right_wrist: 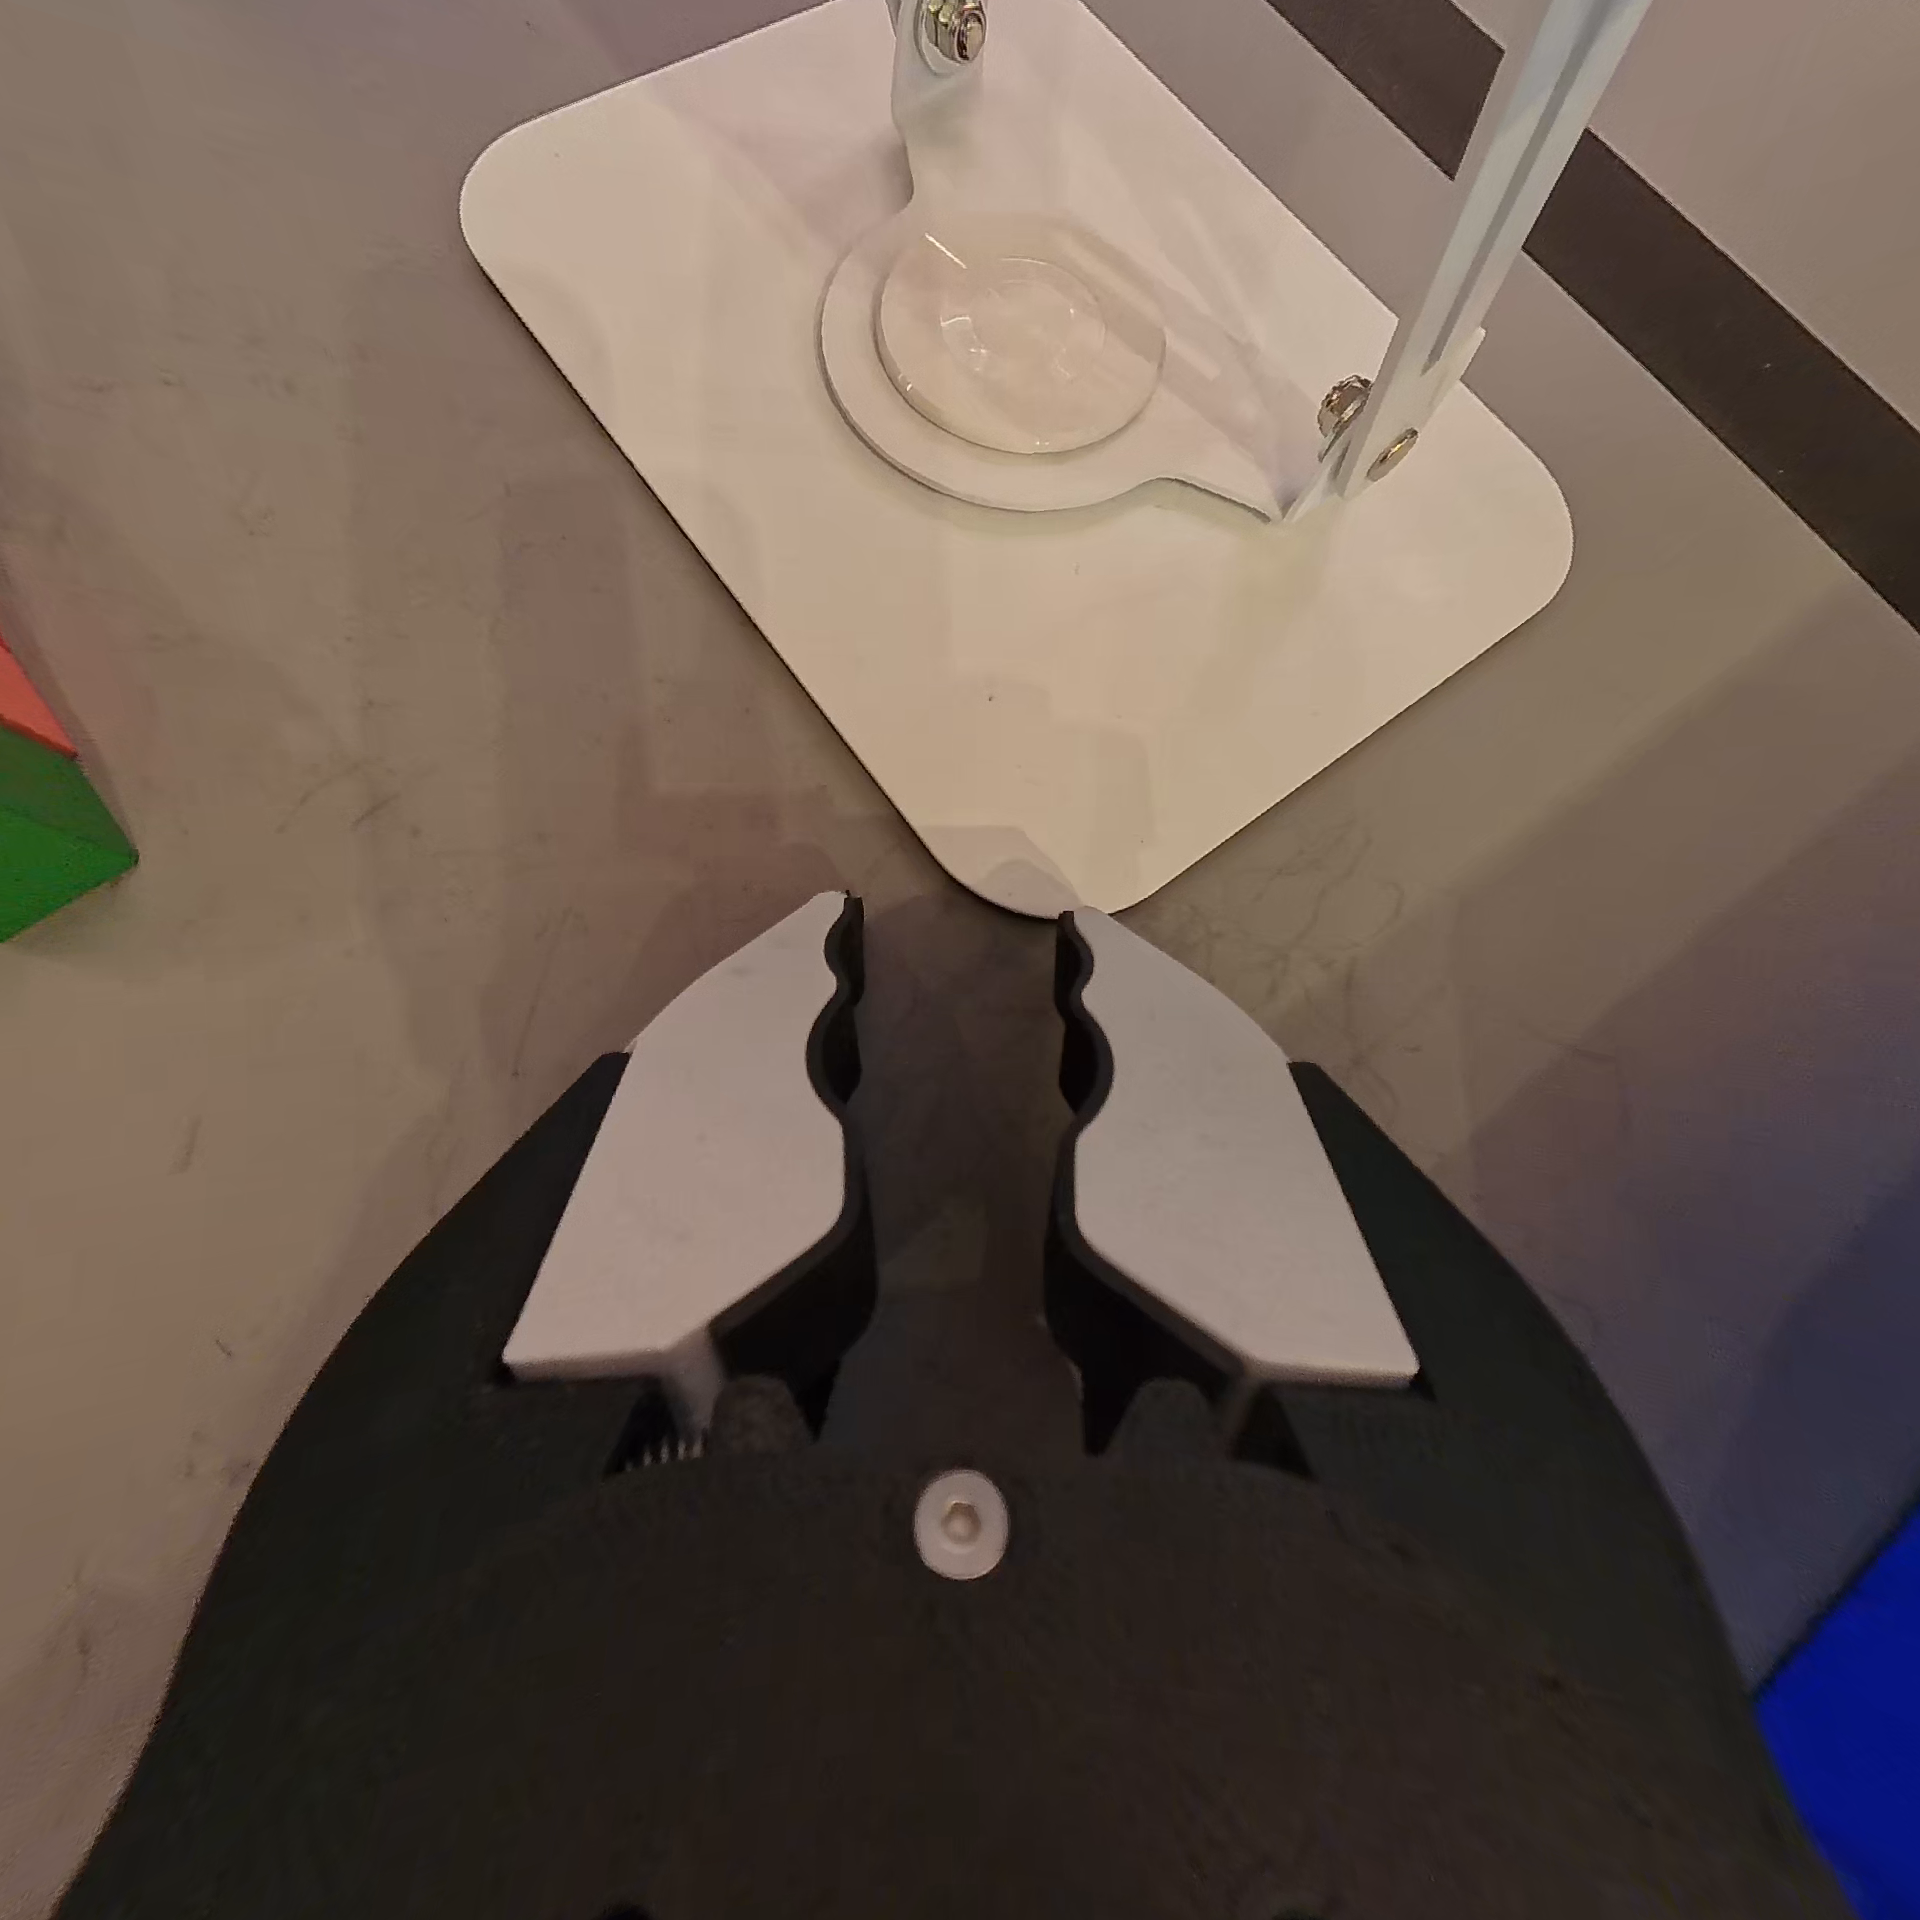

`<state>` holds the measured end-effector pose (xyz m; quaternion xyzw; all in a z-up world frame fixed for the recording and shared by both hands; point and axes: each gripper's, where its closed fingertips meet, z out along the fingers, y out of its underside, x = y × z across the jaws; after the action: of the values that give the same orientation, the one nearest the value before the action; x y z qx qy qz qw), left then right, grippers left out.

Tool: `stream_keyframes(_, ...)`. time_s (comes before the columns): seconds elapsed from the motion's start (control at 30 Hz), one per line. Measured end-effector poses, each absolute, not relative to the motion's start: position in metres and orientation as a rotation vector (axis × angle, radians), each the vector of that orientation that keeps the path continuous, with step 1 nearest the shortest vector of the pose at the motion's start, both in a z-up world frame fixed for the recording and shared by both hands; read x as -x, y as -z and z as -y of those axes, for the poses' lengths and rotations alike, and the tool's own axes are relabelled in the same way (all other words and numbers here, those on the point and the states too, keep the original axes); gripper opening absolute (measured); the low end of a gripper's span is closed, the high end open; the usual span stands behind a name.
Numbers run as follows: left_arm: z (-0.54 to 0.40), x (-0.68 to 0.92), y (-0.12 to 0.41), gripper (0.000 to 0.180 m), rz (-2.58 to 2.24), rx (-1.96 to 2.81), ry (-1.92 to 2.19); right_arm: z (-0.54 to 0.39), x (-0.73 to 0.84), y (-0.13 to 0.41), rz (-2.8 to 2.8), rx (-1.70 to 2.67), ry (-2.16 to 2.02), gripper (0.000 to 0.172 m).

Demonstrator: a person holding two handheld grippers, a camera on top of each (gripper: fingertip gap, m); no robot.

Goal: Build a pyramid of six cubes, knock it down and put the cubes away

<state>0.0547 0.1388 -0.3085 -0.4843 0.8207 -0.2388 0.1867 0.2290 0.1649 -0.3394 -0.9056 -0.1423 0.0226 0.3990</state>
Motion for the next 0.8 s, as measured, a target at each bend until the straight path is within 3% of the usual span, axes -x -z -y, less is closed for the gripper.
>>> stream_keyframes(0.73, -0.133, -0.0631, 0.3155, 0.028, -2.356, 1.366, 0.687, -0.1647, -0.2288, 0.3394, 0.362, 2.291, -0.056, 0.035)
stream_keyframes(0.8, -0.1344, -0.0623, 0.3189, 0.05, -2.357, 1.389, 0.674, -0.1647, -0.2287, 0.3394, 0.363, 2.291, -0.056, 0.035)
